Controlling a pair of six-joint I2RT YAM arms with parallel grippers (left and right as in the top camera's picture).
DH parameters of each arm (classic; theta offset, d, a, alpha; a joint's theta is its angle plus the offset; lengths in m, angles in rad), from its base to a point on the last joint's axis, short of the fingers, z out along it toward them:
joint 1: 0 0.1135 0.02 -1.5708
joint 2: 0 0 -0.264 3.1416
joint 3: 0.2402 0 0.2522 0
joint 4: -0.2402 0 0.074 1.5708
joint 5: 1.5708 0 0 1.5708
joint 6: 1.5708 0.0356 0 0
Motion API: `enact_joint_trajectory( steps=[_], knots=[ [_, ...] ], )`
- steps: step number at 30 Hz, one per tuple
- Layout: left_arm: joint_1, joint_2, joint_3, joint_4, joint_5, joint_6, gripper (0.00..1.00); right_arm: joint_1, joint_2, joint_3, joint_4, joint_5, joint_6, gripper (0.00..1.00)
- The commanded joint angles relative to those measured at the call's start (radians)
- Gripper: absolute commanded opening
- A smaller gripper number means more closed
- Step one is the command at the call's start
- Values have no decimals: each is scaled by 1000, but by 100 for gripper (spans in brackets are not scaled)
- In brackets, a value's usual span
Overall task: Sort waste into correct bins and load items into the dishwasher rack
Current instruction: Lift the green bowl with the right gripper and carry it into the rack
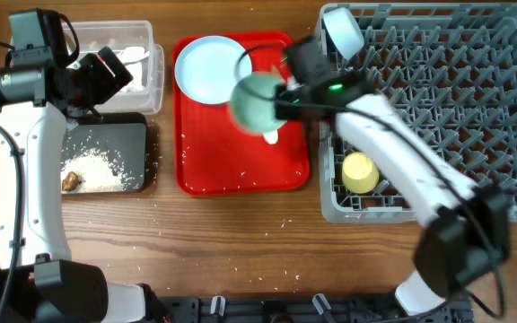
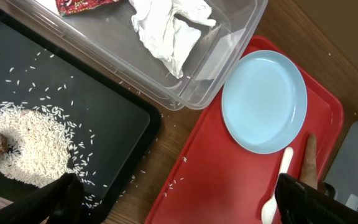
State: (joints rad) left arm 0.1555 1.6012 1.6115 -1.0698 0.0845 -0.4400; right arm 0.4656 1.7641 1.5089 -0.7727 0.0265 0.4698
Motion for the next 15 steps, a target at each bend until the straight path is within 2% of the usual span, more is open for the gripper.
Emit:
enact_joint_trajectory(
  steps=[1, 5, 8, 11, 12, 15],
  knots=[
    [4, -23, 18, 2, 1, -6, 100, -59, -103, 19, -11, 359, -92, 4],
    [4, -23, 18, 2, 1, -6, 100, -78, -129, 19, -5, 763, -142, 4],
    [4, -23, 18, 2, 1, -6, 100, -78, -113, 19, 2, 862, -158, 4],
    [4, -23, 18, 2, 1, -6, 100, -78, -71, 19, 26, 1001, -275, 4],
    [4, -23, 18, 2, 1, -6, 100, -77, -35, 19, 51, 1062, -362, 4],
    [4, -23, 18, 2, 1, -6, 100, -77, 32, 19, 100, 1112, -517, 4]
  ],
)
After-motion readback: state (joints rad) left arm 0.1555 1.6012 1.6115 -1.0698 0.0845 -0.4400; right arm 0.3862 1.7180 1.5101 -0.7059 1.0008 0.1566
